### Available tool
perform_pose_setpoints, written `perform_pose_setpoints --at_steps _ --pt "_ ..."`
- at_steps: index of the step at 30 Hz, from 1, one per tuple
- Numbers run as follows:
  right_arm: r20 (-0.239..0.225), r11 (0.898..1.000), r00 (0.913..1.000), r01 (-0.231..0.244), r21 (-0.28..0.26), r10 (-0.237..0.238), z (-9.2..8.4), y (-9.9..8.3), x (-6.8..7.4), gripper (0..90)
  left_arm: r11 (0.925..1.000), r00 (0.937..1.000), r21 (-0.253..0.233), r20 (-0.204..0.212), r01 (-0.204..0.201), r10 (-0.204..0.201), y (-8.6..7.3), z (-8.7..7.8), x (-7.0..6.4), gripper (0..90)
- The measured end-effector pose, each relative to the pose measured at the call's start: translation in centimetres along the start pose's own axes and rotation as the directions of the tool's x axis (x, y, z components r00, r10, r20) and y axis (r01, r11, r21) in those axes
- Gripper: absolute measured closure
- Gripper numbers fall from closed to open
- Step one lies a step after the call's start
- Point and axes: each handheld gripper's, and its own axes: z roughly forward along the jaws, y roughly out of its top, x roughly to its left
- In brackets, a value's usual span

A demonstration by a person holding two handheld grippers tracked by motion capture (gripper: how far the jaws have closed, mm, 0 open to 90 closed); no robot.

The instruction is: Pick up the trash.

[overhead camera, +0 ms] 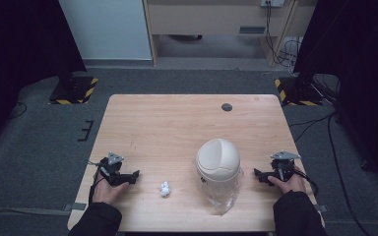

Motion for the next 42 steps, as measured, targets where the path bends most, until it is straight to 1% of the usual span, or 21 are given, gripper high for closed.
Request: perform_pose_setpoints --at_steps 2,4,5,9,13,16,18,20,21,22,23,24,25,26,28,30,32,33,36,38,42 --pt "0.000 1.000 1.0000 0.000 0.000 0.000 0.0 0.0 0.0 0.7 1.0000 0.9999 -0.001 0.012 0.006 -0.006 0.2 -0.4 0.0 12.4" --pt "0.000 1.000 1.0000 0.000 0.000 0.000 0.0 0.0 0.0 0.7 0.9993 0.9997 -0.035 0.021 0.009 -0.009 0.5 -0.9 -0.1 13.3" --pt "0.000 1.000 1.0000 0.000 0.000 0.000 0.0 0.0 0.0 0.7 0.9976 0.9995 -0.069 0.032 0.006 -0.004 0.8 -1.2 -0.2 13.3" --pt "0.000 1.000 1.0000 0.000 0.000 0.000 0.0 0.0 0.0 0.7 0.9878 0.9978 -0.156 0.067 0.009 0.001 1.4 -2.1 -0.8 13.9" --pt "0.001 1.000 1.0000 0.000 0.001 0.000 0.0 0.0 0.0 0.6 0.9775 0.9955 -0.210 0.094 0.021 -0.001 1.8 -2.7 -1.3 15.5" --pt "0.001 1.000 1.0000 0.000 0.001 0.000 0.0 0.0 0.0 0.6 0.9696 0.9945 -0.243 0.105 0.027 -0.001 2.1 -3.1 -1.4 16.4" --pt "0.002 1.000 1.0000 0.001 0.001 -0.001 0.0 0.0 0.0 0.6 0.9596 0.9940 -0.279 0.109 0.037 -0.007 2.4 -3.4 -1.5 16.5" --pt "0.001 1.000 1.0000 0.000 0.001 0.000 0.0 0.0 0.0 0.6 0.9521 0.9935 -0.302 0.113 0.045 -0.011 2.5 -3.8 -1.6 16.9" --pt "0.001 1.000 1.0000 0.001 0.001 -0.001 0.0 0.0 0.0 0.6 0.9463 0.9929 -0.319 0.118 0.053 -0.016 2.7 -4.0 -1.6 17.4" --pt "0.001 1.000 1.0000 0.001 0.001 -0.001 0.0 0.0 0.0 0.6 0.9431 0.9928 -0.327 0.118 0.058 -0.020 2.7 -4.1 -1.6 17.5" --pt "0.001 1.000 1.0000 0.001 0.001 -0.001 0.0 0.0 0.0 0.6 0.9374 0.9925 -0.342 0.120 0.064 -0.024 2.9 -4.4 -1.6 17.6" --pt "0.001 1.000 1.0000 0.001 0.001 -0.001 0.0 0.0 0.0 0.6 0.9337 0.9924 -0.352 0.120 0.067 -0.026 2.9 -4.5 -1.6 17.6" --pt "0.001 1.000 1.0000 0.001 0.001 -0.001 0.0 0.0 0.0 0.6 0.9217 0.9912 -0.379 0.128 0.081 -0.034 3.2 -4.9 -1.7 17.6" --pt "0.001 1.000 1.0000 0.001 0.001 -0.001 0.0 0.0 0.0 0.6 0.9217 0.9912 -0.379 0.128 0.081 -0.034 3.2 -4.9 -1.7 17.6" --pt "0.001 1.000 1.0000 0.001 0.001 -0.001 0.0 0.0 0.0 0.6 0.9126 0.9898 -0.398 0.136 0.094 -0.042 3.4 -5.2 -1.8 17.6" --pt "0.001 1.000 1.0000 0.001 0.001 -0.001 0.0 0.0 0.0 0.6 0.9089 0.9885 -0.405 0.145 0.099 -0.043 3.6 -5.5 -1.9 17.2" --pt "0.001 1.000 1.0000 0.001 0.000 -0.001 0.0 0.0 0.0 0.6 0.9022 0.9882 -0.421 0.149 0.096 -0.036 3.9 -5.9 -2.3 17.2" --pt "0.001 1.000 1.0000 0.001 0.000 -0.001 0.0 0.0 0.0 0.6 0.9019 0.9881 -0.422 0.151 0.093 -0.031 4.0 -6.0 -2.4 17.2" --pt "0.002 1.000 1.0000 -0.001 0.000 0.001 0.0 0.0 0.0 0.6 0.8925 0.9873 -0.444 0.159 0.078 -0.007 4.6 -6.4 -2.9 17.1" --pt "0.002 1.000 1.0000 -0.001 0.000 0.001 0.0 0.0 0.0 0.6 0.8880 0.9856 -0.454 0.169 0.075 0.003 4.9 -6.6 -3.3 16.9" --pt "0.002 1.000 1.0000 -0.001 0.000 0.001 0.0 0.0 0.0 0.6 0.8824 0.9845 -0.469 0.168 0.037 0.048 5.6 -6.9 -4.0 16.8"
